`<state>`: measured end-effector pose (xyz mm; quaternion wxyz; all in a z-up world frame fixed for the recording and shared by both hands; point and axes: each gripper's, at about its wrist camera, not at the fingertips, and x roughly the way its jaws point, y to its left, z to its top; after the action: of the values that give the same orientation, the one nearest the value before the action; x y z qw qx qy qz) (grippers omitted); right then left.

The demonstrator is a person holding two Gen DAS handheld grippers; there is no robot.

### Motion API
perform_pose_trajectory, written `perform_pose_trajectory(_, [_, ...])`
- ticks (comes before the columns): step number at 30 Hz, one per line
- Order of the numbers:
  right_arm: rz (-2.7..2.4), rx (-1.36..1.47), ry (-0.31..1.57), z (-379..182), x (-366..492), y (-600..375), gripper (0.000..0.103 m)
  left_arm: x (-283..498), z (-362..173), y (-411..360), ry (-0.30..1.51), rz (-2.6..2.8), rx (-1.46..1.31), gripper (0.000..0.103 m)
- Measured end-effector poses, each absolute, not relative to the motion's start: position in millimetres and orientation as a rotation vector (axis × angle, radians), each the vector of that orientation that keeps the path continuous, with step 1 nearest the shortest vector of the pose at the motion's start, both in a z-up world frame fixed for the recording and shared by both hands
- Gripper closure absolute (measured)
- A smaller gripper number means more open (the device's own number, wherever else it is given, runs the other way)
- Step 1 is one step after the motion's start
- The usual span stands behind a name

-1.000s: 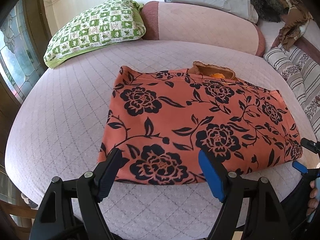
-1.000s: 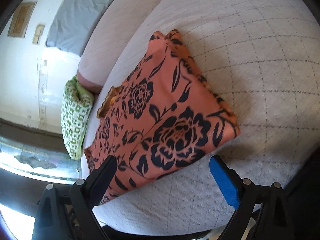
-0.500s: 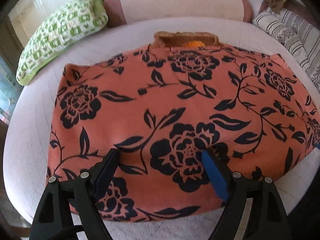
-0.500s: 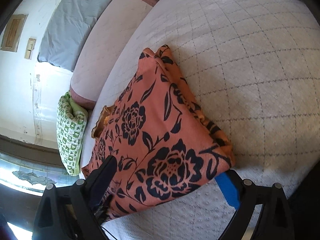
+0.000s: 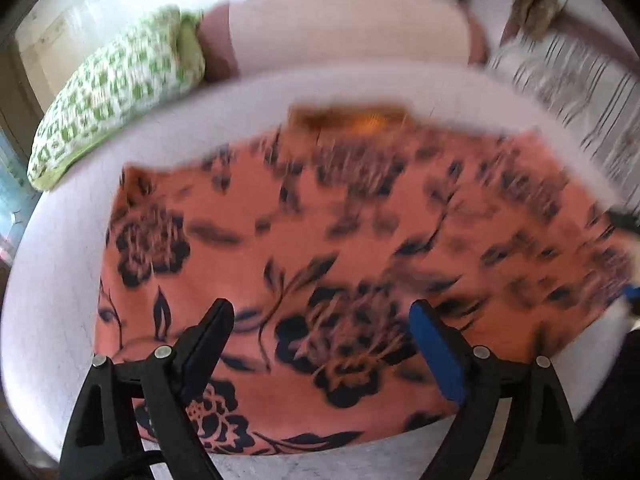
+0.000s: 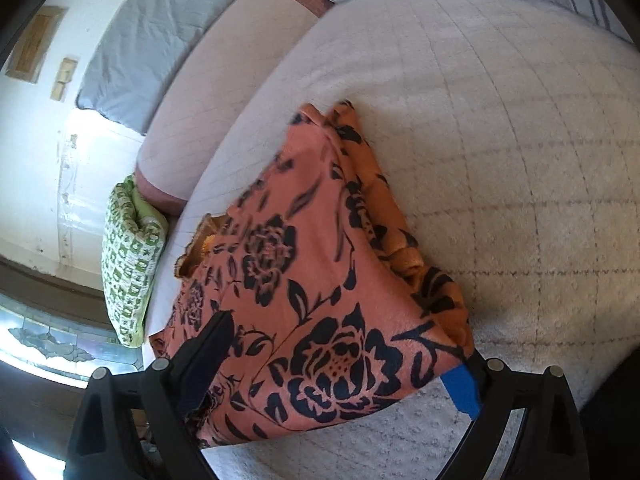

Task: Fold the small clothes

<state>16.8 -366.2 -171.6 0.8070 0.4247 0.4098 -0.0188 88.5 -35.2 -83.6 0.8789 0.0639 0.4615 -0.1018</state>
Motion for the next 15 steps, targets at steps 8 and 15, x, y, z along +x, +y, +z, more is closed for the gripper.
perform_pose_trajectory(8, [-0.051, 0.728, 0.984, -174, 44, -347, 0.077, 95, -115, -34, 1.044, -0.225, 0.188, 0.006])
perform_pose_trajectory(15, [0.06, 0.408, 0.839, -71, 74, -266, 0.085, 82, -92, 10, 0.972, -0.248, -0.024, 0.009])
